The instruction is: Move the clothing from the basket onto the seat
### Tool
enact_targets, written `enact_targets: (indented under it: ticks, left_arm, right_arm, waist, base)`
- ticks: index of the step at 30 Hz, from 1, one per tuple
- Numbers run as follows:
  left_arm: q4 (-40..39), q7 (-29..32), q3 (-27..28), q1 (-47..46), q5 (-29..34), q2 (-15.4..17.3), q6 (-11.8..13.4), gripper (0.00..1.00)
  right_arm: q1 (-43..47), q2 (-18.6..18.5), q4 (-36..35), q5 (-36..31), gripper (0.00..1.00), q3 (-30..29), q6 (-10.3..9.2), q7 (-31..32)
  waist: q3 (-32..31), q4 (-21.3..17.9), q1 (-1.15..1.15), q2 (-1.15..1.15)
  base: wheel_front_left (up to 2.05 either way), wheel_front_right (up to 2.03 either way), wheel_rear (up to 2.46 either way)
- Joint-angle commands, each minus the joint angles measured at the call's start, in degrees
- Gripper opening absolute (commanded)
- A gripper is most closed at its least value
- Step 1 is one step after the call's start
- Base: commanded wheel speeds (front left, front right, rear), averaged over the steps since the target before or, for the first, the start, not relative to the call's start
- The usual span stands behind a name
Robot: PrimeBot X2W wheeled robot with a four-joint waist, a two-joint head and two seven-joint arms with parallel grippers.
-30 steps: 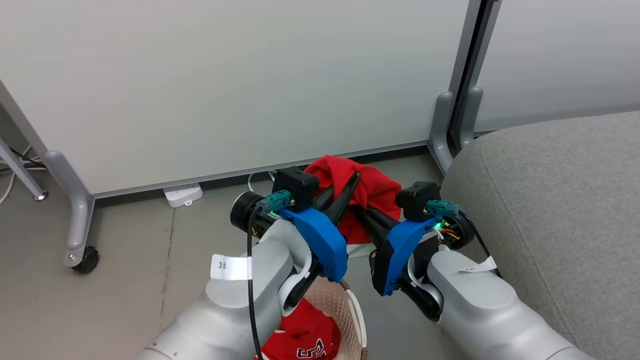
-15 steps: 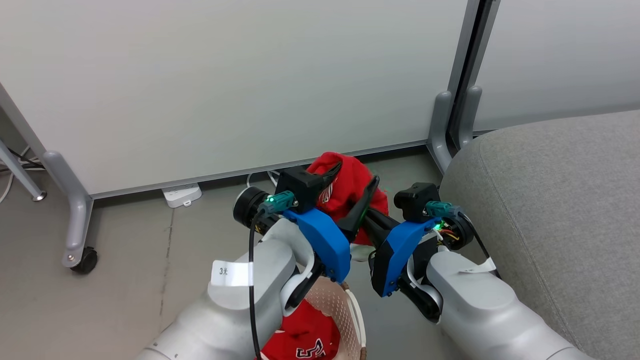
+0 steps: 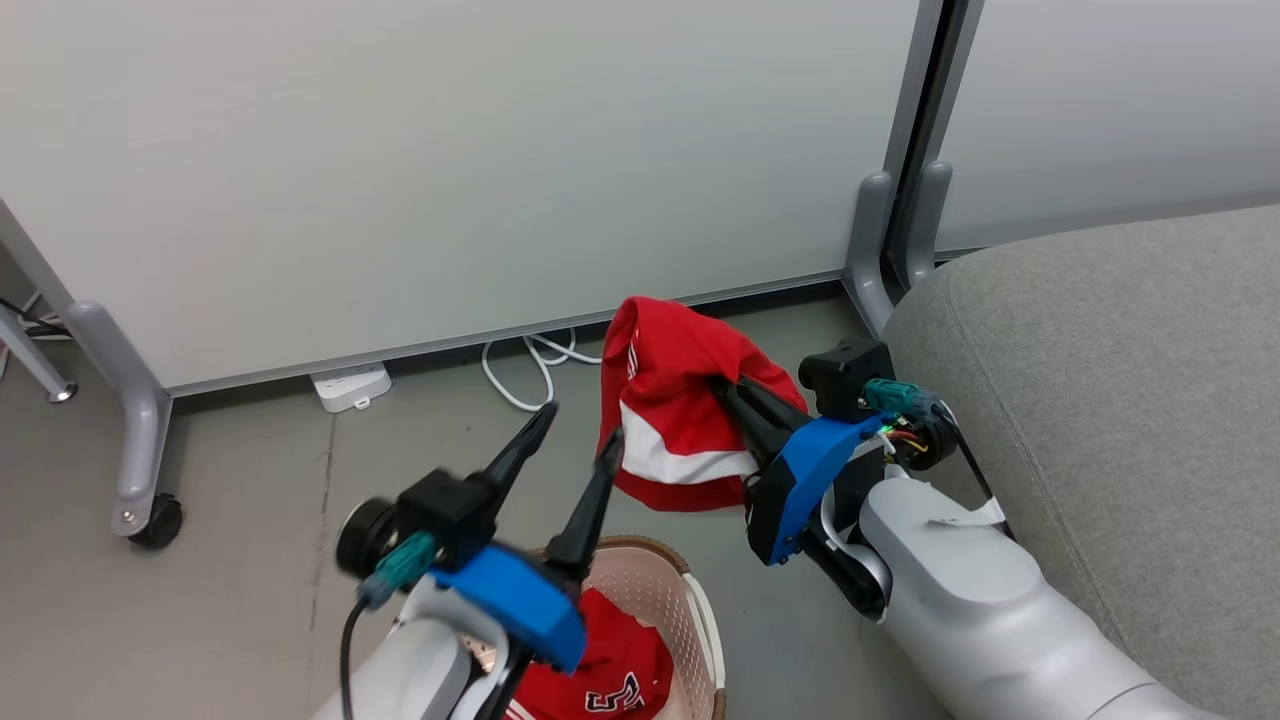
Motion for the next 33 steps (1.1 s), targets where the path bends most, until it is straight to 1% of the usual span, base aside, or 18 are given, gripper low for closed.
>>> enact_targets:
  ticks: [1, 7, 11, 16, 25, 29, 33]
  left_arm:
    - [-2.0, -0.3, 2.6, 3.2, 2.1, 0.7, 0.2, 1.0]
    - [-6.2, -0.3, 11.4, 11.9, 7.8, 1.0, -0.7, 1.0]
    - [-7.9, -0.3, 17.0, 16.3, 10.7, 0.3, -1.2, 1.0]
    - [-8.3, -0.3, 21.7, 19.5, 13.4, -1.2, -2.3, 1.0]
    - [-7.7, -0.3, 25.0, 20.6, 16.6, -3.3, -4.0, 1.0]
    - [-7.6, -0.3, 25.6, 20.7, 17.2, -4.2, -4.3, 1.0]
    - [-7.9, -0.3, 26.2, 20.5, 17.6, -4.3, -4.5, 1.0]
  right_arm:
    - [-0.1, -0.1, -0.7, -1.1, 0.0, -0.9, 0.01, -0.4]
    - [1.2, -0.1, -1.8, -3.5, 0.0, -3.4, 0.01, -0.4]
    - [2.1, -0.1, -2.4, -4.6, 0.0, -4.5, 0.01, -0.4]
    - [2.5, -0.1, -2.8, -5.4, 0.0, -5.3, 0.01, -0.4]
    - [3.0, -0.1, -2.8, -5.9, 0.0, -6.2, 0.01, -0.4]
    - [2.9, -0.1, -3.0, -6.0, 0.0, -6.5, 0.01, -0.4]
    - [2.6, -0.1, -3.0, -6.5, 0.0, -6.7, 0.01, -0.4]
  waist:
    - [0.1, 0.0, 0.0, 0.0]
    - [0.2, -0.2, 0.0, 0.0]
    - [0.4, -0.6, 0.0, 0.0]
    - [0.6, -0.9, 0.0, 0.0]
    - [0.7, -1.4, 0.0, 0.0]
    - [1.0, -2.9, 0.0, 0.0]
    - [1.5, -5.4, 0.0, 0.0]
  base:
    - [0.0, 0.0, 0.0]
    - [0.0, 0.0, 0.0]
    - [0.0, 0.0, 0.0]
    - [0.0, 0.0, 0.0]
    - [0.0, 0.0, 0.0]
    - [0.0, 0.0, 0.0]
    - [0.0, 0.0, 0.0]
